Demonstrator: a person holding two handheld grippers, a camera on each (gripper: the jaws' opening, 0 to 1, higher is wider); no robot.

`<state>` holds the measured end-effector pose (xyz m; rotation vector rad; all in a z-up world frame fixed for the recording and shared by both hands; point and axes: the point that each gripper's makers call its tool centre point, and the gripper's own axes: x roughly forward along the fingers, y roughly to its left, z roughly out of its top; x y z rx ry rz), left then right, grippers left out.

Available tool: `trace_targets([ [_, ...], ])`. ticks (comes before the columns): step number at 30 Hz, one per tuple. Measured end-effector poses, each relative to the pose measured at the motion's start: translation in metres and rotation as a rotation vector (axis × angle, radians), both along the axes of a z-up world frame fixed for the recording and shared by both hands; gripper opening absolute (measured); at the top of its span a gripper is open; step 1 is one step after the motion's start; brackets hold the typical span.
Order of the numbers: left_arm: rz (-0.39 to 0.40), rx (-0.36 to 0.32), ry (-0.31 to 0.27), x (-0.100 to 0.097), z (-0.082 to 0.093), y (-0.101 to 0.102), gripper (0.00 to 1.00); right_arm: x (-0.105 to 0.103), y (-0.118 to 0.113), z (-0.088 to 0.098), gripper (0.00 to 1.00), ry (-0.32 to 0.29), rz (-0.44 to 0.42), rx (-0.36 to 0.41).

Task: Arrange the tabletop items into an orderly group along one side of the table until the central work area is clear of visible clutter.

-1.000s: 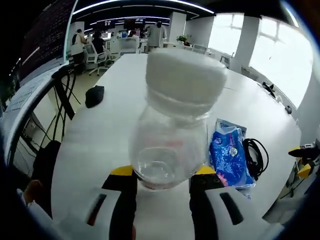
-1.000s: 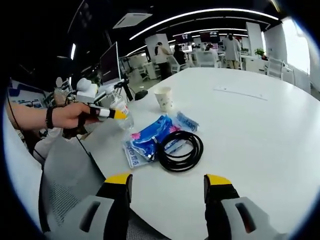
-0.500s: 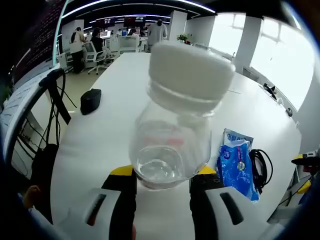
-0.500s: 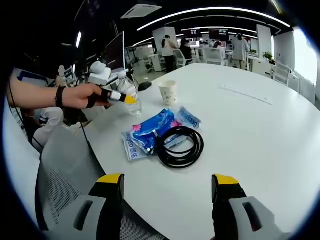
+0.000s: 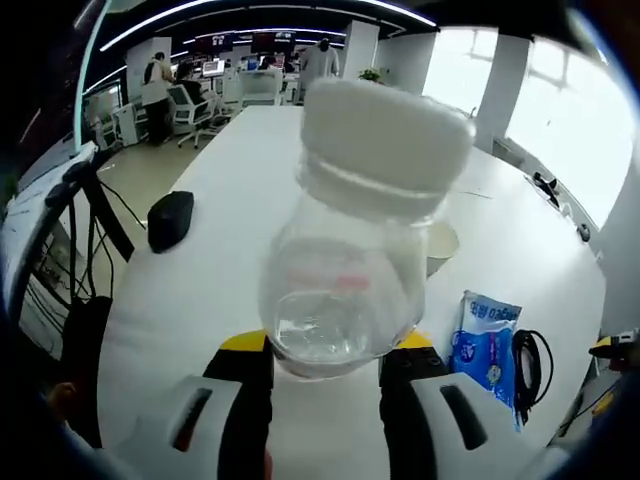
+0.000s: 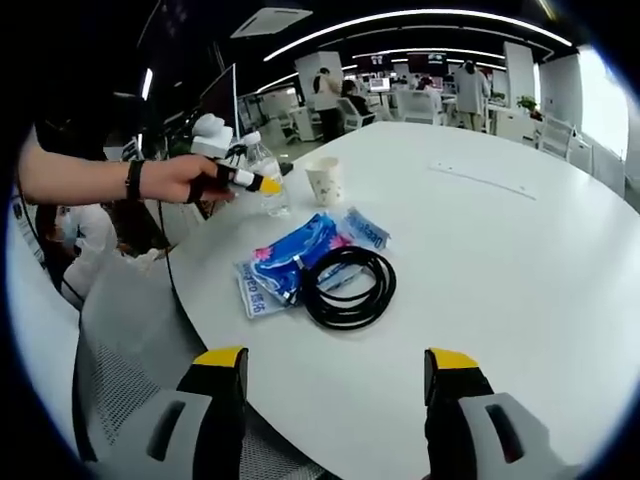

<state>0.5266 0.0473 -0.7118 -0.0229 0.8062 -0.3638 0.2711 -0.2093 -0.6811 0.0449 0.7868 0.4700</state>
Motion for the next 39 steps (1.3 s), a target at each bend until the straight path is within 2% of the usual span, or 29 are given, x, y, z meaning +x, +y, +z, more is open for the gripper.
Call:
trace_targets([
  [12,0.013,-0.002,0.003,0.024,0.006,-0.01,0.41,0.005,0.001,0.009,0.77,-0.027,-0.012,0.025],
  [24,0.008,-0.016,0.004,0.034,0.007,-0.017,0.41,0.002,0.001,0.01,0.77,-0.022,-0.019,0.028],
  [39,-0.048,-0.001,-0.002,0.042,0.006,-0.023,0.4,0.0,0.003,0.007,0.76,-0.01,-0.017,0.029],
])
